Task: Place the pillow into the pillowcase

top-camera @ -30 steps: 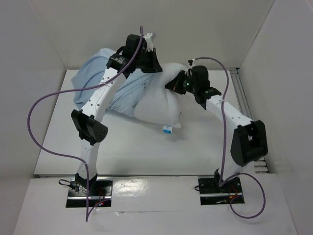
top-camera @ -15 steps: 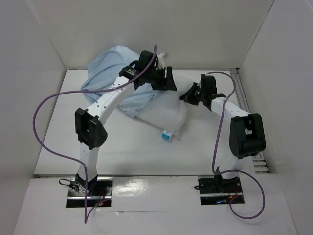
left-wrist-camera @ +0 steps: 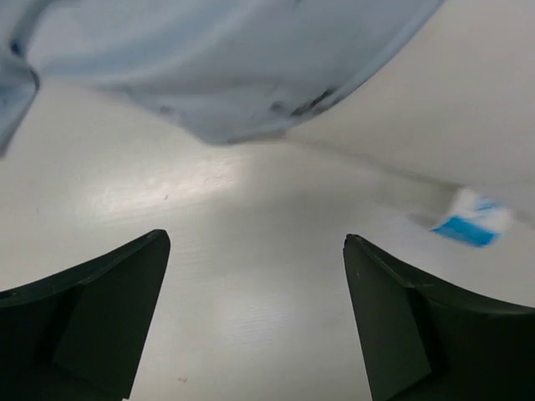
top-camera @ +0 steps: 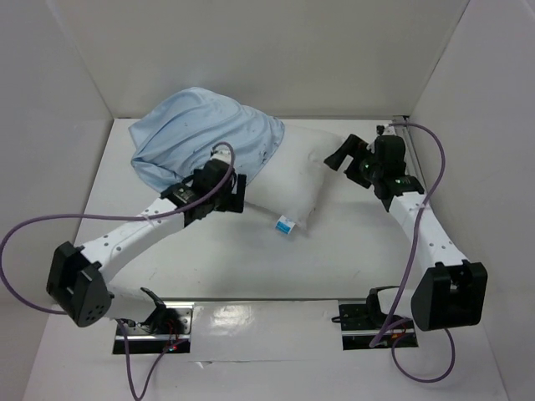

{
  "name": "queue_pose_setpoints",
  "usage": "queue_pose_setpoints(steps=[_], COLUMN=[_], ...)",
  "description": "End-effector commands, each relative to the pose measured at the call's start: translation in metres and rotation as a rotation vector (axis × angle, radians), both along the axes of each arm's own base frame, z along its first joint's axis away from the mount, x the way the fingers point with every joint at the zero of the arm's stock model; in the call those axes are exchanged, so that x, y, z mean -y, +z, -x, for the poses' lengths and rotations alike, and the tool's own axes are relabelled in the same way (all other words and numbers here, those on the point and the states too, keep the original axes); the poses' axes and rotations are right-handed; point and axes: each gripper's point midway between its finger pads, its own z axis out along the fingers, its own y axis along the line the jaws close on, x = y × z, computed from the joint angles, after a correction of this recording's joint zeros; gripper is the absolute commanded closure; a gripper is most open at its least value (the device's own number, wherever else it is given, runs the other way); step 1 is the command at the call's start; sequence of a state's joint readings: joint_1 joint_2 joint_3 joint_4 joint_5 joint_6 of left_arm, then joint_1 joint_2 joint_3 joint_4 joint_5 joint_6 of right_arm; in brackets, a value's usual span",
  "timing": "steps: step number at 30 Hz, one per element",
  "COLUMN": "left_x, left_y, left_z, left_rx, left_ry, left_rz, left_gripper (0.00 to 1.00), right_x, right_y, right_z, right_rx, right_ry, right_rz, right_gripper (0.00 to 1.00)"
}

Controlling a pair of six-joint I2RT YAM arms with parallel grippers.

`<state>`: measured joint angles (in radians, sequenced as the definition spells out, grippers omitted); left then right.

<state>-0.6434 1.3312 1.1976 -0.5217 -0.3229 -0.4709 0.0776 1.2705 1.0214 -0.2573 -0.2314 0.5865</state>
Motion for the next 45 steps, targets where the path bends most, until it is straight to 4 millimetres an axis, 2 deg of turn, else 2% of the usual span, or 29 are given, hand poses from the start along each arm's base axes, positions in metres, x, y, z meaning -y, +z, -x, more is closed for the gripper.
queue_pose_setpoints(steps=[1, 3, 4, 8, 11, 12, 16, 17, 19, 21, 23, 26, 28, 30, 31, 32, 33, 34, 37, 40, 41, 42, 44, 45], left_x=[-0.023, -0.033, -0.032, -0.055, -0.049, -0.043, -0.042, -0.049, -0.054, -0.051, -0.057, -0.054, -0.058, -0.06, -0.061, -0.06, -0.061, -0.062, -0.05, -0.02, -0.009, 0.007, 0.039, 0.06], left_y=[-0.052, -0.072, -0.078, -0.105, -0.117, -0.116, -0.124, -0.128, -0.135, -0.129, -0.127, -0.128, -0.126, -0.123, -0.127, -0.12, -0.119, -0.114, -0.095, -0.083, -0.069, -0.065, -0.044, -0.015], left_z=[-0.012, -0.013, -0.02, -0.035, -0.052, -0.059, -0.081, -0.086, -0.09, -0.099, -0.107, -0.108, -0.11, -0.109, -0.105, -0.106, -0.103, -0.1, -0.095, -0.086, -0.089, -0.082, -0.078, -0.084], left_rx=[0.019, 0.019, 0.037, 0.058, 0.06, 0.072, 0.086, 0.08, 0.068, 0.097, 0.103, 0.094, 0.094, 0.097, 0.076, 0.083, 0.076, 0.062, 0.071, 0.052, 0.067, 0.057, 0.064, 0.099], left_ry=[0.104, 0.164, 0.18, 0.338, 0.328, 0.308, 0.304, 0.32, 0.32, 0.296, 0.314, 0.305, 0.314, 0.328, 0.334, 0.344, 0.349, 0.363, 0.317, 0.219, 0.196, 0.146, 0.04, 0.0], left_rz=[-0.122, -0.149, -0.152, -0.215, -0.213, -0.204, -0.178, -0.173, -0.176, -0.151, -0.138, -0.136, -0.136, -0.135, -0.139, -0.122, -0.119, -0.11, -0.058, -0.011, 0.011, 0.01, 0.066, 0.115], left_gripper=[0.01, 0.0, 0.0, 0.02, 0.05, 0.05, 0.07, 0.09, 0.1, 0.13, 0.17, 0.3, 0.43, 0.59, 0.76, 0.84, 0.94, 1.0, 1.0, 1.0, 1.0, 1.0, 1.0, 1.0], right_x=[0.001, 0.0, 0.0, 0.001, 0.001, -0.001, -0.012, -0.025, -0.032, -0.039, -0.042, -0.045, -0.047, -0.051, -0.056, -0.061, -0.072, -0.078, -0.104, -0.132, -0.135, -0.143, -0.153, -0.161], right_y=[-0.034, -0.042, -0.047, -0.05, -0.05, -0.049, -0.042, -0.046, -0.048, -0.05, -0.054, -0.057, -0.058, -0.055, -0.055, -0.05, -0.058, -0.057, -0.073, -0.072, -0.074, -0.072, -0.071, -0.046], right_z=[0.025, 0.03, 0.033, 0.035, 0.035, 0.035, 0.033, 0.039, 0.04, 0.043, 0.045, 0.045, 0.046, 0.043, 0.043, 0.043, 0.047, 0.046, 0.053, 0.045, 0.041, 0.038, 0.018, -0.001], right_rx=[-0.117, -0.143, -0.157, -0.165, -0.165, -0.162, -0.141, -0.153, -0.162, -0.17, -0.175, -0.187, -0.186, -0.176, -0.173, -0.158, -0.177, -0.167, -0.228, -0.172, -0.17, -0.154, -0.125, -0.068], right_ry=[0.016, 0.024, 0.024, 0.029, 0.029, 0.042, 0.1, 0.159, 0.182, 0.199, 0.197, 0.208, 0.209, 0.219, 0.238, 0.264, 0.299, 0.329, 0.423, 0.491, 0.492, 0.516, 0.52, 0.517], right_rz=[0.022, 0.019, 0.02, 0.028, 0.028, 0.03, -0.01, -0.042, -0.057, -0.069, -0.07, -0.069, -0.062, -0.061, -0.053, -0.053, -0.041, -0.024, -0.006, -0.028, -0.044, -0.054, -0.07, -0.085], right_gripper=[0.0, 0.0, 0.0, 0.0, 0.0, 0.0, 0.0, 0.0, 0.0, 0.0, 0.0, 0.0, 0.0, 0.0, 0.0, 0.0, 0.0, 0.0, 0.0, 0.0, 0.04, 0.23, 0.47, 0.6])
